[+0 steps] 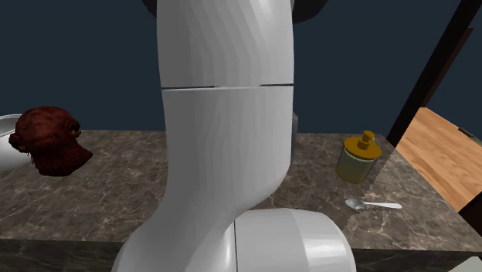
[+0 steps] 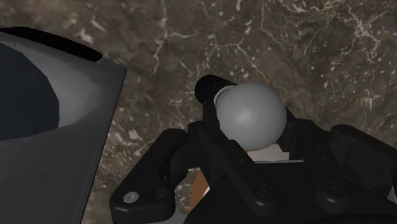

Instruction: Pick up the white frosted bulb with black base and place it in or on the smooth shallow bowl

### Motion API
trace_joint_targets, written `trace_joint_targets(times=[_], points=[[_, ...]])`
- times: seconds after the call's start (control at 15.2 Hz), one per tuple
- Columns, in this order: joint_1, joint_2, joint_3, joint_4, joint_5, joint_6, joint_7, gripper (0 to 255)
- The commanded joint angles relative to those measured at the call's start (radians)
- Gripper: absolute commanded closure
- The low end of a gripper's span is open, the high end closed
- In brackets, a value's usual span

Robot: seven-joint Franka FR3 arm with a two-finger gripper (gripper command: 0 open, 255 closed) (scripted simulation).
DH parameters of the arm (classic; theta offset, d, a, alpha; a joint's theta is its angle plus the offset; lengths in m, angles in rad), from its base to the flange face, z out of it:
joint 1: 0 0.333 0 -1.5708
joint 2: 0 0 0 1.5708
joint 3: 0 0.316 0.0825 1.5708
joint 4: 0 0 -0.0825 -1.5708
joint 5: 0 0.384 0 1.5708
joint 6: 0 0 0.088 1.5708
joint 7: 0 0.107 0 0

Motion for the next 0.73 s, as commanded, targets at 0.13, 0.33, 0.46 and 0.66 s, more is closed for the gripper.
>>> trace_joint_targets(times=[0.13,0.33,0.46,0.66], points=[[0.004,-0.046,-0.007,-0.001,-0.015,-0.044,0.013,255],[0.007,-0.077,-0.011,0.003,-0.026,-0.077,0.022,255],[0.008,-0.097,-0.013,0.006,-0.032,-0.100,0.028,255],[0.010,-0.125,-0.017,0.013,-0.042,-0.134,0.037,255]])
